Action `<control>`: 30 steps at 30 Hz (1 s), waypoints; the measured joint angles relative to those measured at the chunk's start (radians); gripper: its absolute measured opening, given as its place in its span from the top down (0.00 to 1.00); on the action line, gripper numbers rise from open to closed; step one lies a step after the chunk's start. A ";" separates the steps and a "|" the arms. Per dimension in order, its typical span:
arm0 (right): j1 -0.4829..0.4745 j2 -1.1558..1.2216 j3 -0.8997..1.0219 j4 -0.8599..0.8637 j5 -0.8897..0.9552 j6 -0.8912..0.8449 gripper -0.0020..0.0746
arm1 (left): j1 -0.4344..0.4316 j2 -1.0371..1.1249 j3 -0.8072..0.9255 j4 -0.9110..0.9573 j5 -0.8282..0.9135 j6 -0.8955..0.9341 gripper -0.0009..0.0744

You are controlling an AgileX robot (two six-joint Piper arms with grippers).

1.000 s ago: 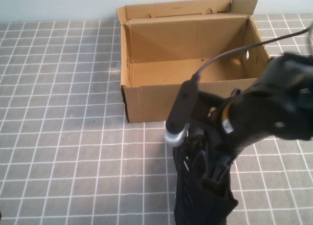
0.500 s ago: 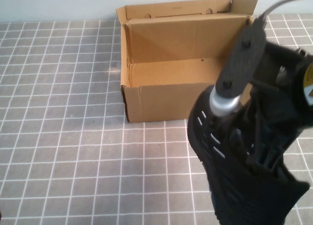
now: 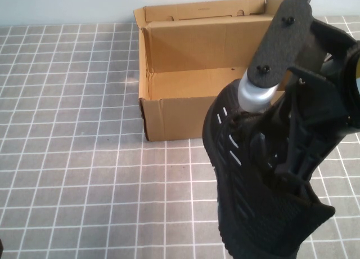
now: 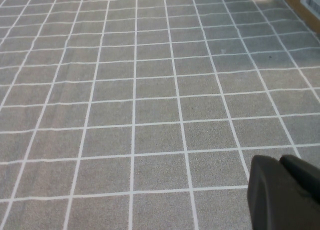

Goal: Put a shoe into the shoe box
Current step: Pick up the shoe from the table, then hand over the shoe

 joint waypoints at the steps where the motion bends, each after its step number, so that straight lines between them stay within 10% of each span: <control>1: 0.000 0.000 0.000 0.007 0.000 0.000 0.98 | 0.000 0.000 0.000 0.000 0.000 0.000 0.99; 30: 0.000 0.042 -0.012 0.045 0.000 0.055 0.98 | -0.005 0.006 -0.064 -0.514 -0.179 0.007 0.99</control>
